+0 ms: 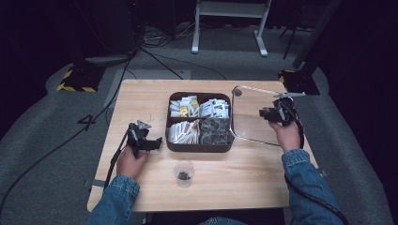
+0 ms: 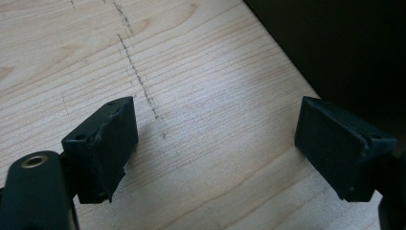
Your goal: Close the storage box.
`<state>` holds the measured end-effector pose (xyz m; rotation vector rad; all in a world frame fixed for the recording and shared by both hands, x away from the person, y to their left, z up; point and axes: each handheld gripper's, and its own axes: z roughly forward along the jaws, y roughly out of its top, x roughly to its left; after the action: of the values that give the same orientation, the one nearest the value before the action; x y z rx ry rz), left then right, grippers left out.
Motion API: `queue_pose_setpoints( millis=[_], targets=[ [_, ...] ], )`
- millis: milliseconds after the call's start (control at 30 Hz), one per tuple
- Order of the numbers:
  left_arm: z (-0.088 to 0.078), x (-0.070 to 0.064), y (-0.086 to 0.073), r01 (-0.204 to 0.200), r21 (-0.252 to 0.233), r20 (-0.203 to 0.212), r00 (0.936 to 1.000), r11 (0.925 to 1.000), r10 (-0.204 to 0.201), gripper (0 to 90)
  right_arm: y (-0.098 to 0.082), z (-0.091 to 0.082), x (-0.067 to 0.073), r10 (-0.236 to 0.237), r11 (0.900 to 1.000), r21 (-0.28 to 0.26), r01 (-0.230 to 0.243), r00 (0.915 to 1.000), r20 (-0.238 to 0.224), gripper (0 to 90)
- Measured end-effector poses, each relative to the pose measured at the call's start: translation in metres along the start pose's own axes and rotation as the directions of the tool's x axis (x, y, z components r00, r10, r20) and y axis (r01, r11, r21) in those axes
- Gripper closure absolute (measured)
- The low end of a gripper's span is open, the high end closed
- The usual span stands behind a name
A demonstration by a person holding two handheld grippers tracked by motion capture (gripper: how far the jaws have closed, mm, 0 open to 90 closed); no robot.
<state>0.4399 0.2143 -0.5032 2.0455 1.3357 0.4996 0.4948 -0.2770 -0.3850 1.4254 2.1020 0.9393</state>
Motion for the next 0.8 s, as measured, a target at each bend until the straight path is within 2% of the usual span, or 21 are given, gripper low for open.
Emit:
queue_pose_setpoints(
  millis=[333, 800],
  targets=[
    [0.000, 0.001, 0.000, 0.007, 0.001, -0.009, 0.9999, 1.0000, -0.007, 13.6, 0.019, -0.012, 0.034, -0.060, 0.998, -0.017, 0.059, 0.9973, -0.041, 57.9],
    [0.000, 0.001, 0.000, 0.005, 0.001, -0.010, 0.9999, 1.0000, -0.005, 13.6, 0.034, -0.017, 0.067, -0.092, 0.995, -0.041, 0.088, 0.9908, -0.099, 57.9]
  ],
)
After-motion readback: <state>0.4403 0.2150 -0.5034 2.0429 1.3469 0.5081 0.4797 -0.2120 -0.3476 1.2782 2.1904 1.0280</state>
